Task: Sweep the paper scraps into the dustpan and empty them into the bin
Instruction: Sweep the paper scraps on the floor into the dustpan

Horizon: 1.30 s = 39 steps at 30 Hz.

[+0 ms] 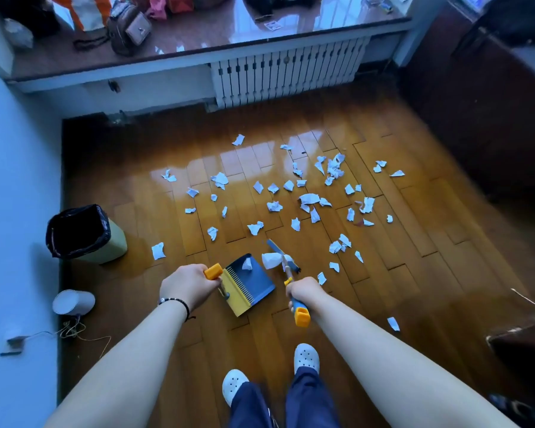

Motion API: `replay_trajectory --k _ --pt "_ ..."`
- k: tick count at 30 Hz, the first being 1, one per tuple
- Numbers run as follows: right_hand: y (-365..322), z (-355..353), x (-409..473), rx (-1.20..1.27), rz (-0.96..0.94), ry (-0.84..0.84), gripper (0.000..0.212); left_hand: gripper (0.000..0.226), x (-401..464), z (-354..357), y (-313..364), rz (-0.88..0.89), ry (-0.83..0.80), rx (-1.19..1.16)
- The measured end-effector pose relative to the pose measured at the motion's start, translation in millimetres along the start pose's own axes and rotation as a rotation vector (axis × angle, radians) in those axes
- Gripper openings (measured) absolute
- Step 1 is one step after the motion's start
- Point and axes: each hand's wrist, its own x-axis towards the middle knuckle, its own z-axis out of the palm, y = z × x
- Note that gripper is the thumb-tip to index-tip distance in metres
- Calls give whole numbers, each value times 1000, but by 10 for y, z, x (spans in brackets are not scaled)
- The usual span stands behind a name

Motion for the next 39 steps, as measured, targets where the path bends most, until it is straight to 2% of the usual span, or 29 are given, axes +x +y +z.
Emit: replay_trajectory --k 7,10,18,22,29,33,39 --pt "-11 -365 446 65 70 45 33 36 174 51 754 20 -11 37" --pt "32 -409 560 79 124 2 29 36 216 130 1028 6 -5 44" --pt "70 -756 338 -5 121 -151 23 36 271 181 1353 -15 13 39" --pt "125 -1028 62 33 93 -155 9 32 175 190 1345 17 29 25" --pt "304 -1566 -91 101 52 -71 14 35 62 245 1576 103 20 24" --pt "404 -1873 42 142 38 -4 22 37 56 276 1910 159 7 121" --pt "541 -2306 321 155 91 77 15 36 33 400 2434 225 -14 146"
